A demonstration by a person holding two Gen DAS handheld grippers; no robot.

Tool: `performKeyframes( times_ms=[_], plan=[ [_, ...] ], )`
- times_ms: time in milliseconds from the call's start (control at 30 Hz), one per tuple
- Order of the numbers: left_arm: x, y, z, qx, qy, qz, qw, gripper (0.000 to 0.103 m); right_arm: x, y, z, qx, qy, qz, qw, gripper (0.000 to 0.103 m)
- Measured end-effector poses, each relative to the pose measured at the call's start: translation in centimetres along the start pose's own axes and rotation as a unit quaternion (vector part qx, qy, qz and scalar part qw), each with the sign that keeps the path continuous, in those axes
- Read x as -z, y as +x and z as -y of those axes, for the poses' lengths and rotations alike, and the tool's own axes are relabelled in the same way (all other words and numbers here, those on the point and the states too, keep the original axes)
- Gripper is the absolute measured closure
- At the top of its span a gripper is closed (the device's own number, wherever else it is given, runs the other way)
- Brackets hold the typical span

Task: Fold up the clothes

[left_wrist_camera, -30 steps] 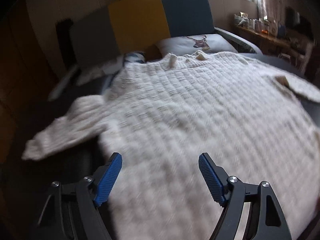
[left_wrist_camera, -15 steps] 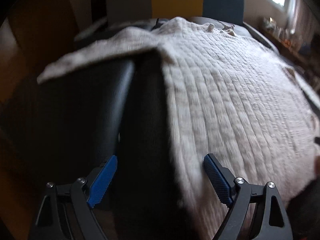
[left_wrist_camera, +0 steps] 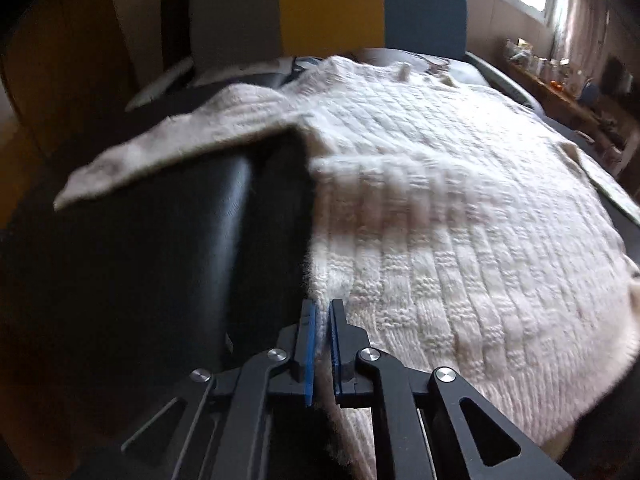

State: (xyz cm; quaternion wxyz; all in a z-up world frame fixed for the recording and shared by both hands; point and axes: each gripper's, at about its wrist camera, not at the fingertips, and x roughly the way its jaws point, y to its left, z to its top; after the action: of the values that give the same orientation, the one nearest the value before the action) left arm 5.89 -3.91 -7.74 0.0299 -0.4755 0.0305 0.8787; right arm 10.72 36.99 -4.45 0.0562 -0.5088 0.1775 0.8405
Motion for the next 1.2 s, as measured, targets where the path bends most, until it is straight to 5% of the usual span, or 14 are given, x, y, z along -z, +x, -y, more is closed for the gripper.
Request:
performKeyframes(
  times_ms=[133, 300, 367, 467, 600, 867, 1000, 1200],
  plan=[
    [-1.3, 0.9, -1.0, -0.001, -0.015, -0.010, 0.9998, 0.096, 1.0, -0.1, 1.6, -0.023, 0.025, -0.012, 0.999, 0.097],
    [1.4, -0.8, -0.4, -0.009, 0.036, 0.009, 0.9993, 0.092, 2.5, -1.0, 1.9, -0.019, -0.009, -0.011, 1.000, 0.093],
    [1.5, -1.8, -1.2, 0.023, 0.018, 0.005, 0.9996, 0.084, 2.3, -1.3, 2.5, -0.044, 0.009, -0.015, 0.999, 0.080],
    [0.5, -3.7, -2.2, 0.026, -0.018, 0.036, 0.9988, 0.067, 0.6, -3.4, 2.3, -0.054, 0.011, 0.027, 0.998, 0.076],
    [-2.4, -4.3, -1.1, 0.007, -0.007, 0.080, 0.9967, 0.051, -3.0, -3.6, -1.9, -0.051, -0.092, 0.066, 0.992, 0.075],
    [-7.7, 4.6, 4.2, -0.065, 0.104, 0.029, 0.9920, 0.051, -8.5, 5.0, -9.1, 0.065, -0.265, 0.014, 0.962, 0.075],
    [-7.9, 6.3, 2.8, -0.063, 0.084, 0.017, 0.9943, 0.048, -10.2, 8.2, -7.6, 0.047, -0.222, -0.037, 0.973, 0.076],
    [-6.4, 5.6, 2.2, -0.076, 0.072, 0.032, 0.9940, 0.042, -8.7, 7.1, -4.6, 0.048, -0.137, -0.020, 0.989, 0.077]
  ],
)
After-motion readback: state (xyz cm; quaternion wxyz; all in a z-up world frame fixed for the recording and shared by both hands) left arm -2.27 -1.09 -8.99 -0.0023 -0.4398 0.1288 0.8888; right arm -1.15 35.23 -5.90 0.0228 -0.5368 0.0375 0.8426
